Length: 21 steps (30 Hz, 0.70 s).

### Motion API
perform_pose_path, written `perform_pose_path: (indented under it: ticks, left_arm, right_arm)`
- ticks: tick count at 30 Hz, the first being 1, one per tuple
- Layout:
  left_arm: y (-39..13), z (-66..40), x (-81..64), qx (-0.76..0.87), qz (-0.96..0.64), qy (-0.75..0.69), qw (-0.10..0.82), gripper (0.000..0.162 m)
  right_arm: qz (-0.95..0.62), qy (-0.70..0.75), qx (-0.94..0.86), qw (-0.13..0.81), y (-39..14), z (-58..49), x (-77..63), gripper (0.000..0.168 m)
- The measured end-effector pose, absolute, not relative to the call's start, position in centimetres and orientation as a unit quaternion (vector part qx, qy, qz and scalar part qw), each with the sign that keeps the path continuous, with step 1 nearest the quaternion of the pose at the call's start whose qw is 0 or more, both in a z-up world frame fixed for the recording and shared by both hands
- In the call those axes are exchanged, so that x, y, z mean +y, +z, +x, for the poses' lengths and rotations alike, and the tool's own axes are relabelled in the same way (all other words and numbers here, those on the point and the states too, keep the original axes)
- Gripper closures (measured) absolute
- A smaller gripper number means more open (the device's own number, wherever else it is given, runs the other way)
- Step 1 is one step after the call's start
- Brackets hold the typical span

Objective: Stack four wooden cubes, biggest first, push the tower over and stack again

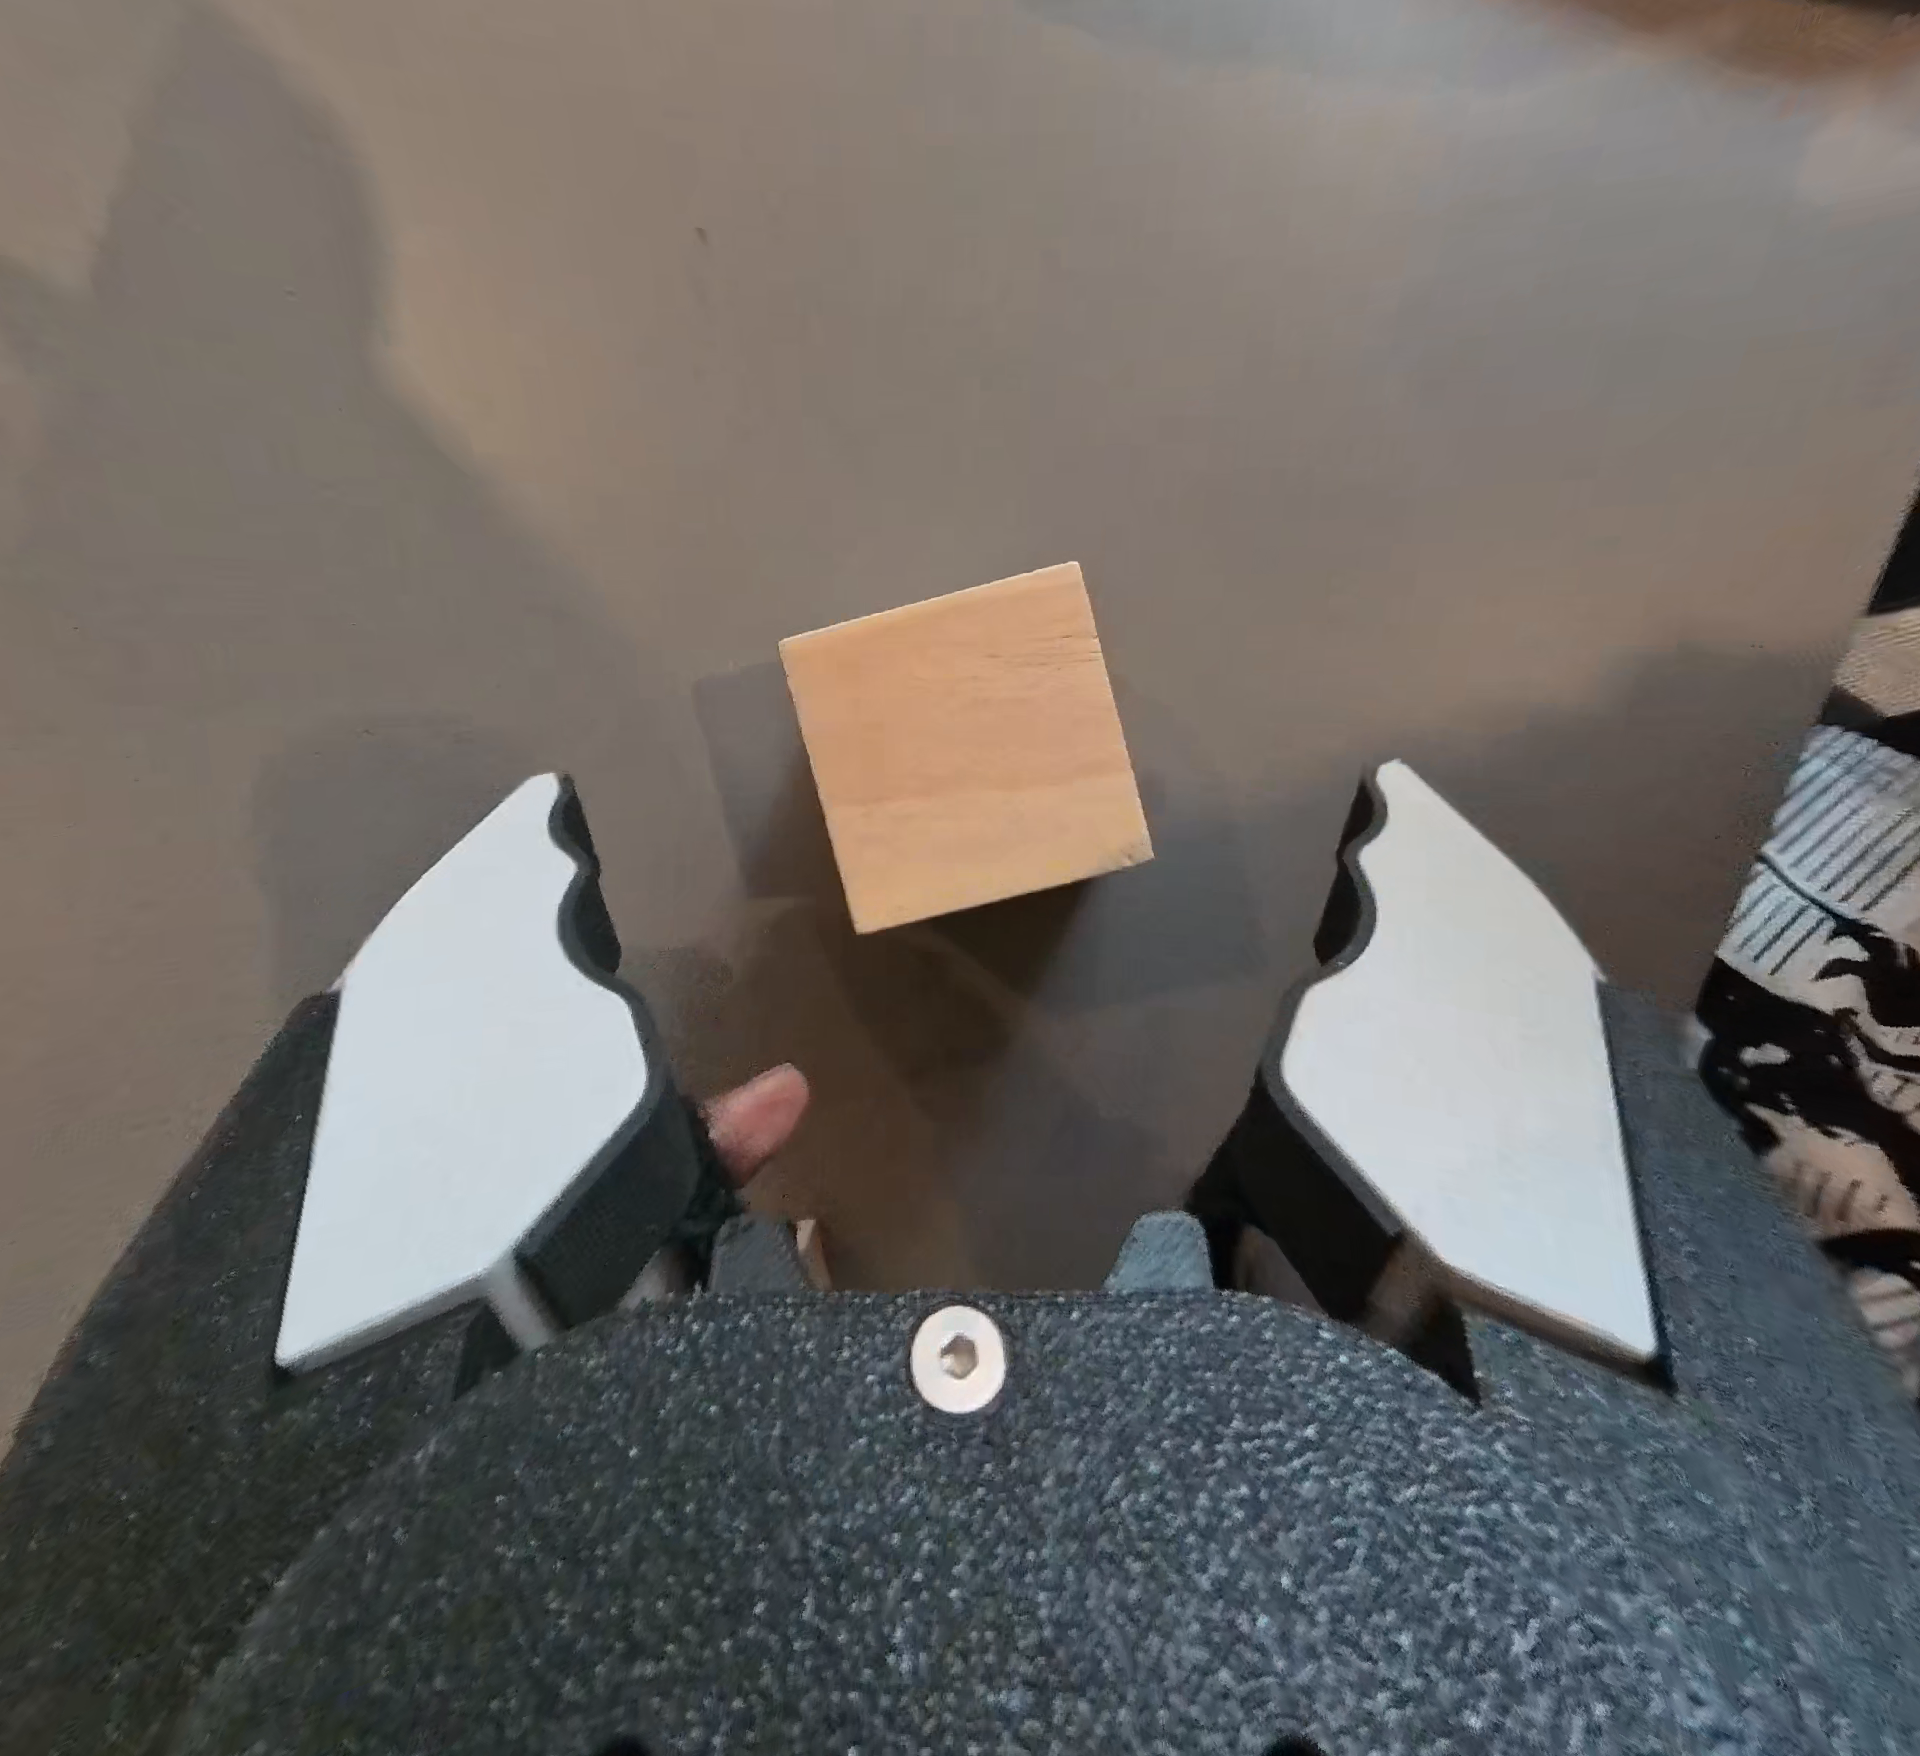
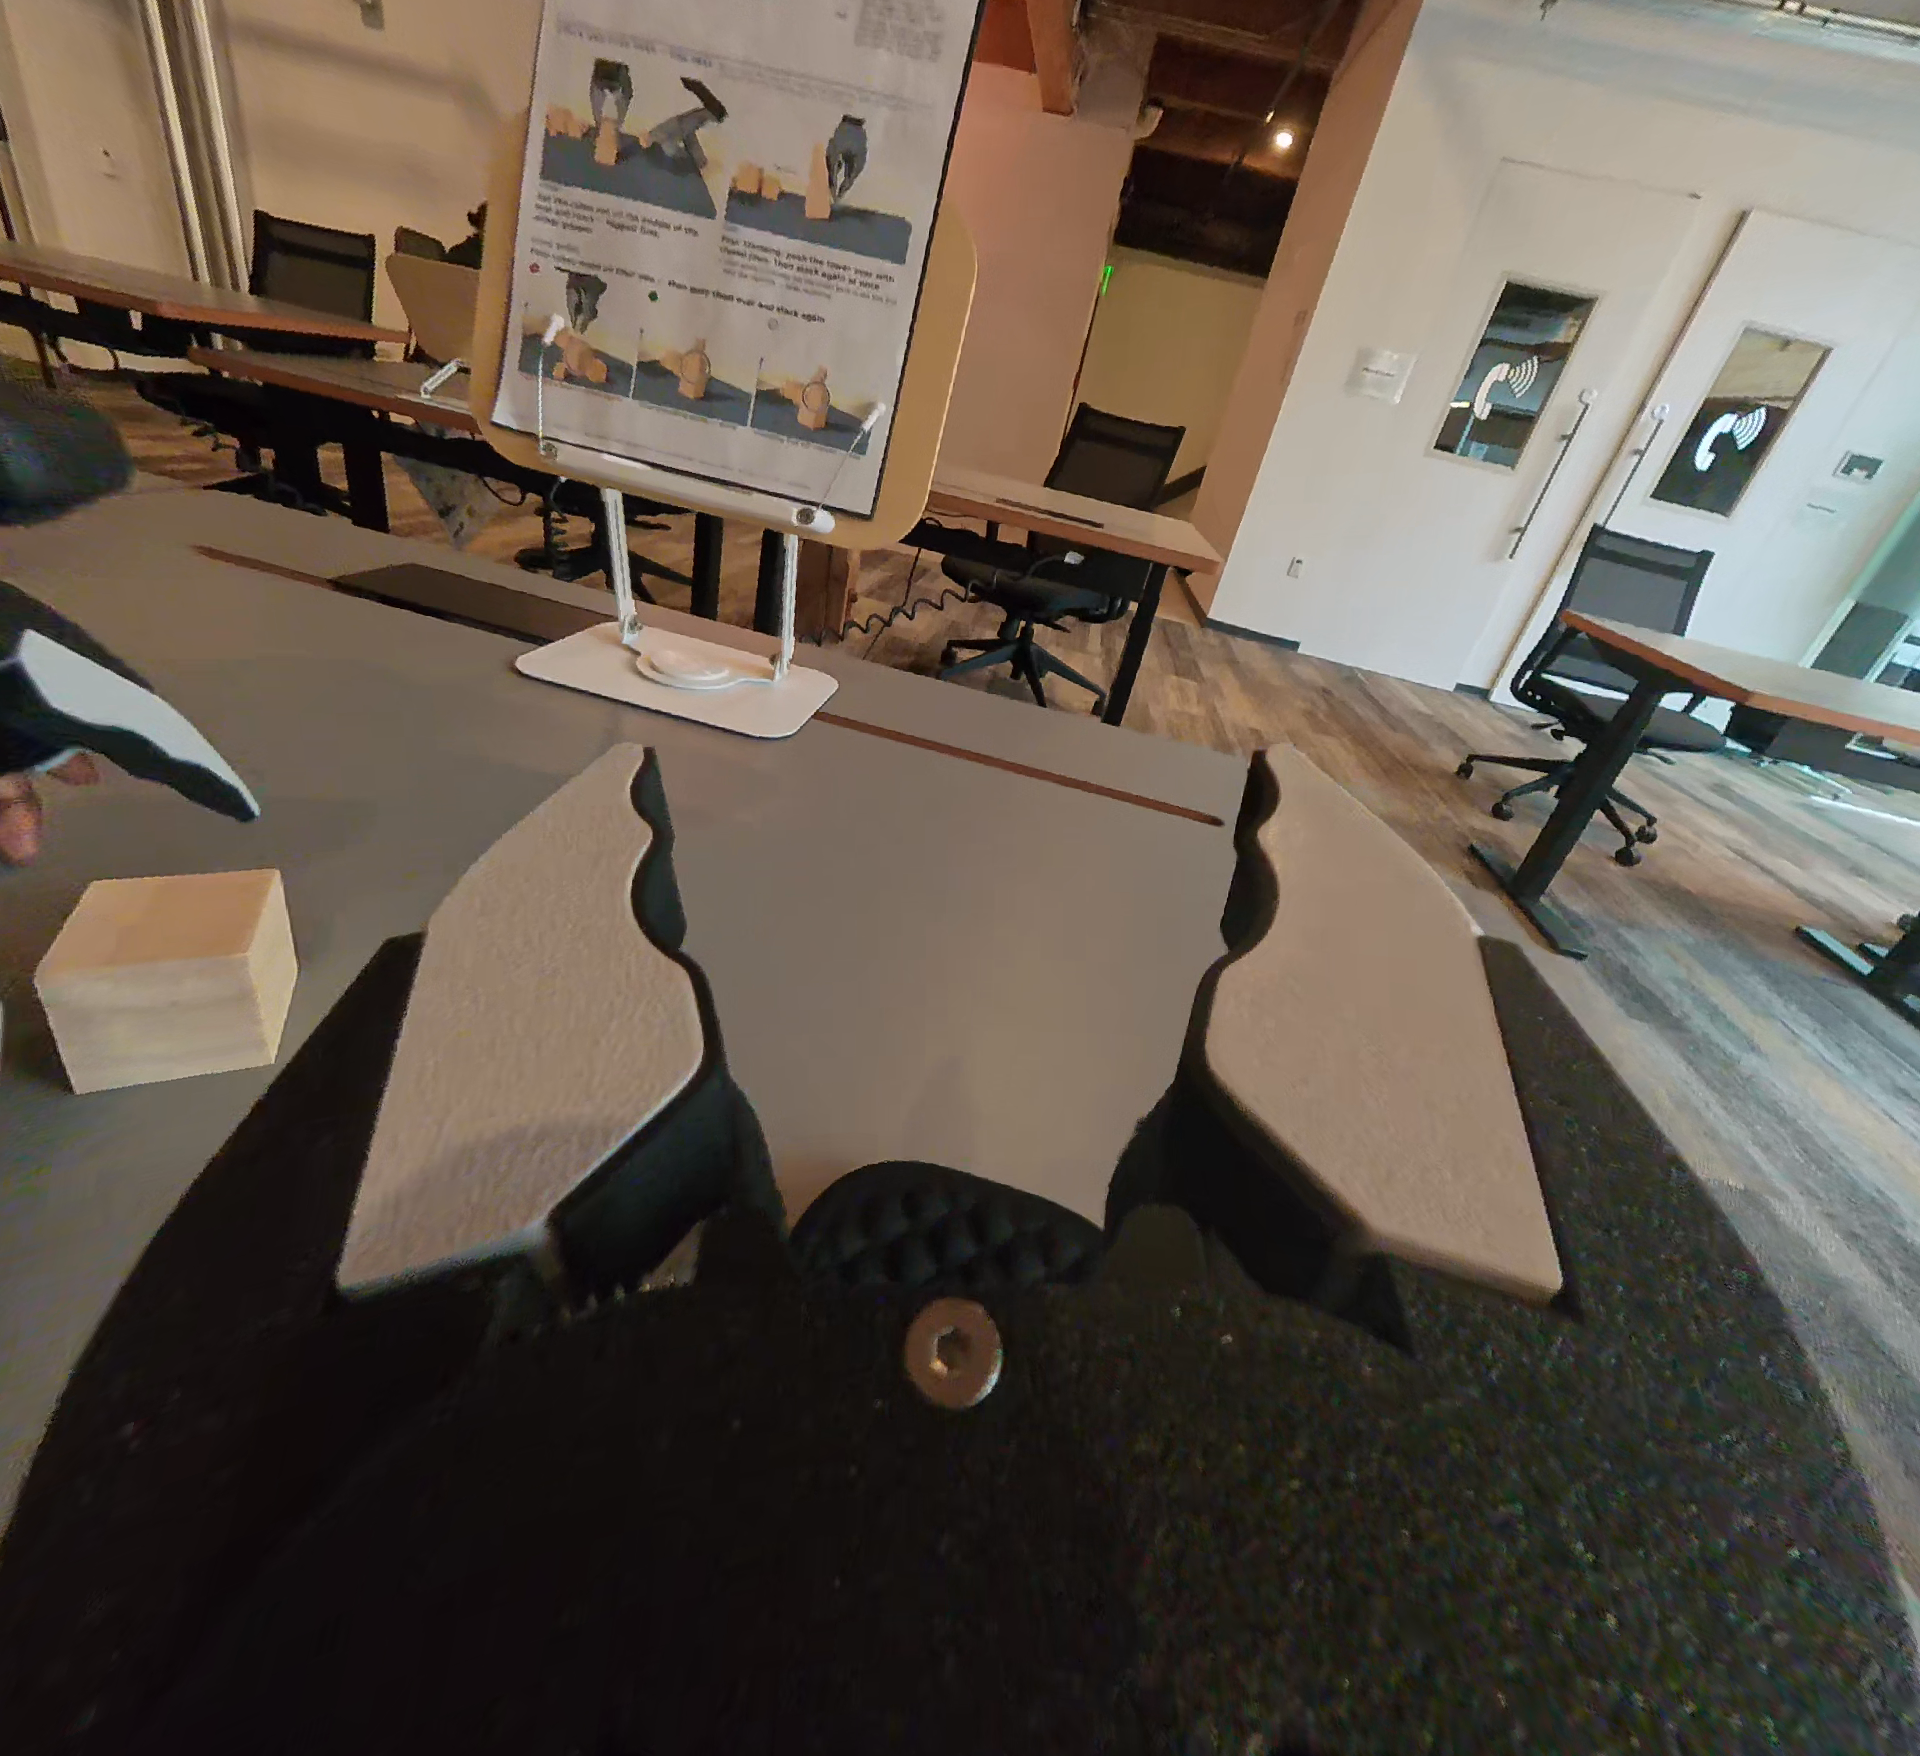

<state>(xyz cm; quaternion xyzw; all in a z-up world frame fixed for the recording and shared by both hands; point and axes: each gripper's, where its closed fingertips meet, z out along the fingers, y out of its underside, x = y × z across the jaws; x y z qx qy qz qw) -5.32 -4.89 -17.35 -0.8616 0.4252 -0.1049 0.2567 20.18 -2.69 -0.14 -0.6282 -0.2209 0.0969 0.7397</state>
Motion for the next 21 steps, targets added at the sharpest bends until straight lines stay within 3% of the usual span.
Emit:
perform_pose_path:
  ticks: [2,5,15,21]
  left_arm:
    - [-17.9,-5.5,-4.7,0.431,-0.863,-0.081,0.249,0.039]
    - [-18.7,-5.6,-5.0,0.459,-0.856,-0.077,0.224,0.095]
    - [-15.4,-7.1,-3.3,0.585,-0.779,-0.111,0.196,0.098]
    - [-17.6,-9.6,-0.3,0.648,-0.743,-0.070,0.154,0.098]
  right_arm:
    - [-0.624,0.097,-0.218,0.744,0.2,20.4,-3.0,0.065]
    - [-0.620,0.096,-0.212,0.749,0.6,20.8,-3.3,0.065]
    - [-0.621,0.095,-0.216,0.747,0.5,20.6,-3.2,0.066]
    - [-0.626,0.091,-0.219,0.743,0.1,20.4,-2.9,0.066]
